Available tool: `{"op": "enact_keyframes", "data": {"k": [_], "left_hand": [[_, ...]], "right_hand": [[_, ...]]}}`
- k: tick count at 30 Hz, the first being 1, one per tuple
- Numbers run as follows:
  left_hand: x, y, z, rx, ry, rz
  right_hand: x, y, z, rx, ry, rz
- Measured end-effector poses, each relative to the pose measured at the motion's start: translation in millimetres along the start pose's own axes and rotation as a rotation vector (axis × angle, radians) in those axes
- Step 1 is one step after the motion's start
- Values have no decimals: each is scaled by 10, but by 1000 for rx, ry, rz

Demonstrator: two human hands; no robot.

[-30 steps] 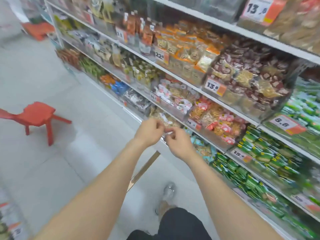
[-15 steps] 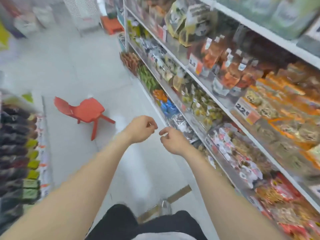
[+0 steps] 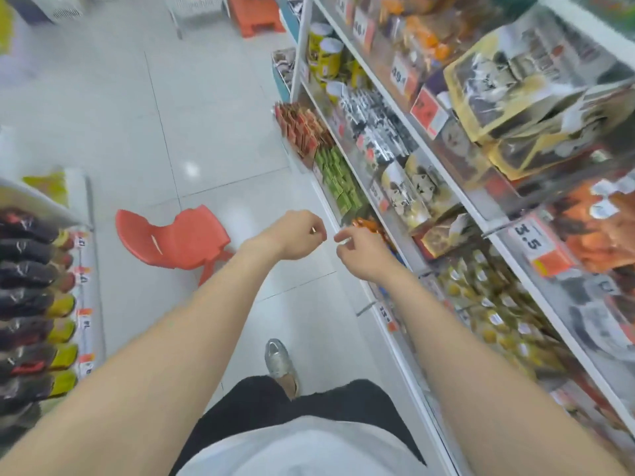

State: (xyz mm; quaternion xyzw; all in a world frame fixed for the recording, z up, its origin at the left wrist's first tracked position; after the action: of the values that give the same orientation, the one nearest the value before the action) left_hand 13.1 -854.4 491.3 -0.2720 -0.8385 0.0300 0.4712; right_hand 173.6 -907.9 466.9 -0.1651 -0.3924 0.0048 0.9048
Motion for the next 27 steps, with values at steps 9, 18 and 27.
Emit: {"op": "enact_keyframes", "data": {"k": [9,18,27], "left_hand": [[1039,1809,487,-75,75,111],[2154,3916,819,-107,193,106],[2838,5265,1072,-106,243,156]], "right_hand": [[157,1822,684,-79,98,-93],[440,4051,1220,-49,71,-59],[585,5312,1530,-65,132,-42]]}}
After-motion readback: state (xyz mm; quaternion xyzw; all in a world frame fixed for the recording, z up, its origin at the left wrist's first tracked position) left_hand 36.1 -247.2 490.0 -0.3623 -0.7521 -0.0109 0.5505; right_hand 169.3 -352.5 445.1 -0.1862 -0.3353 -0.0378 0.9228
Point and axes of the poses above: each hand's wrist, its own y-axis towards the middle knuckle, its own x-axis out of the back of the hand, z = x × y, the point moved 5 cm from there along y, towards the middle knuckle, and after that the axes turned 7 degrees about -z, right-handed, at the moved point
